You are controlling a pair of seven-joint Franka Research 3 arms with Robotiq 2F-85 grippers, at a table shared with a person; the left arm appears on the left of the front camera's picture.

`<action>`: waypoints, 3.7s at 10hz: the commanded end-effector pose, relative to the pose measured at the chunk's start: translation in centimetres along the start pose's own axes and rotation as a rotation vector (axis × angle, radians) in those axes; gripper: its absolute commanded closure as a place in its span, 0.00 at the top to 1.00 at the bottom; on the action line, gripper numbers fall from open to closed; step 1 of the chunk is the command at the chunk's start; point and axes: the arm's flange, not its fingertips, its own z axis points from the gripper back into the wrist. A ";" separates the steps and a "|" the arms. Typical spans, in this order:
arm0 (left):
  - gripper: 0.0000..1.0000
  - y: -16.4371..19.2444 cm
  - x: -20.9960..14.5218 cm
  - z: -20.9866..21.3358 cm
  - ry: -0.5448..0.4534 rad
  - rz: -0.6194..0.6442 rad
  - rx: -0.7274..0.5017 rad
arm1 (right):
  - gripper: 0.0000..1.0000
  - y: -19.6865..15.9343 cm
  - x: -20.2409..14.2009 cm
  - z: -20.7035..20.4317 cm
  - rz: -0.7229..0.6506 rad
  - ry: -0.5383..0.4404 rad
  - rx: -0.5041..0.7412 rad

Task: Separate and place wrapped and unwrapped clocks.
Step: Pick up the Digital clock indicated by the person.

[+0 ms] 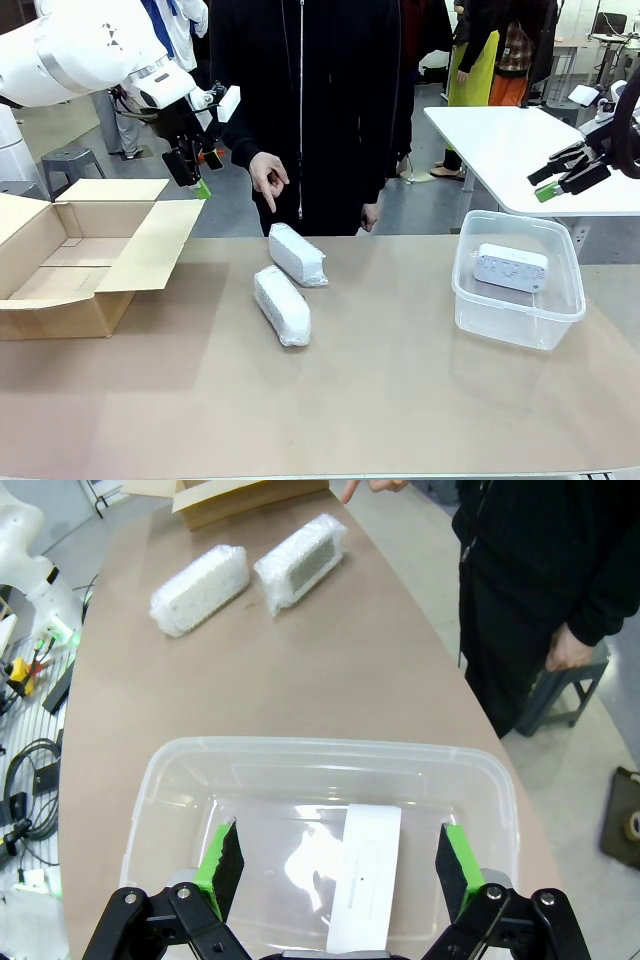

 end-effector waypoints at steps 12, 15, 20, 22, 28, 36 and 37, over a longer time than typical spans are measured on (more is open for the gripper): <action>1.00 3.7 3.3 -3.7 0.029 -0.223 -0.142 | 1.00 0.0 0.0 0.0 -0.001 -0.001 0.001; 1.00 6.4 6.0 -6.1 0.058 -0.343 -0.199 | 1.00 0.0 0.0 0.0 -0.001 -0.001 0.001; 1.00 9.8 10.4 -10.9 0.181 -0.479 -0.236 | 1.00 0.0 0.0 0.0 -0.001 -0.001 0.001; 1.00 10.8 11.3 -13.5 0.199 -0.493 -0.258 | 1.00 0.0 0.0 0.0 -0.001 -0.001 0.001; 1.00 11.9 12.7 -19.4 0.160 -0.551 -0.340 | 1.00 0.0 0.0 0.0 -0.001 -0.001 0.001; 1.00 12.4 11.2 -23.4 0.139 -0.564 -0.364 | 1.00 0.0 0.0 0.0 -0.001 -0.001 0.001; 1.00 12.4 11.1 -23.7 0.144 -0.564 -0.366 | 1.00 0.0 0.0 0.0 -0.001 -0.001 0.001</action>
